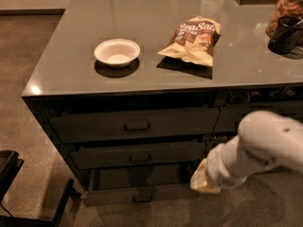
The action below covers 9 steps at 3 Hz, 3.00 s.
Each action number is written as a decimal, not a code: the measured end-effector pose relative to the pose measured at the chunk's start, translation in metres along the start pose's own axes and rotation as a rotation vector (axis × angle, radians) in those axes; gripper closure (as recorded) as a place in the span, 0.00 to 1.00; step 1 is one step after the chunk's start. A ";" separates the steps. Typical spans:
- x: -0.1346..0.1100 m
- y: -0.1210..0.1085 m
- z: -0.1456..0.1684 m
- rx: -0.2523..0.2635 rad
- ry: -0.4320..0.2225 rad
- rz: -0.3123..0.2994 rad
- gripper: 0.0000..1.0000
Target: Close bottom drawer
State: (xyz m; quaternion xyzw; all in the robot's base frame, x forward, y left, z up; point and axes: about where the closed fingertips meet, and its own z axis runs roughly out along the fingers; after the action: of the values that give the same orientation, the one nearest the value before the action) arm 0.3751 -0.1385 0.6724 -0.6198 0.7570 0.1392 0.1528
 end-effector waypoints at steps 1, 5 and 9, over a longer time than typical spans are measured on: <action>0.029 0.010 0.101 -0.043 -0.112 -0.006 1.00; 0.134 -0.044 0.289 0.008 -0.046 -0.001 1.00; 0.170 -0.038 0.402 0.009 -0.095 -0.024 1.00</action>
Offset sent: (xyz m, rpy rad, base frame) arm -0.0139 0.0109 -0.0749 0.0798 0.0163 0.0297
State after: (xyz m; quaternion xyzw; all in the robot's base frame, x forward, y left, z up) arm 0.4050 -0.1371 0.2356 -0.6208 0.7421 0.1632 0.1930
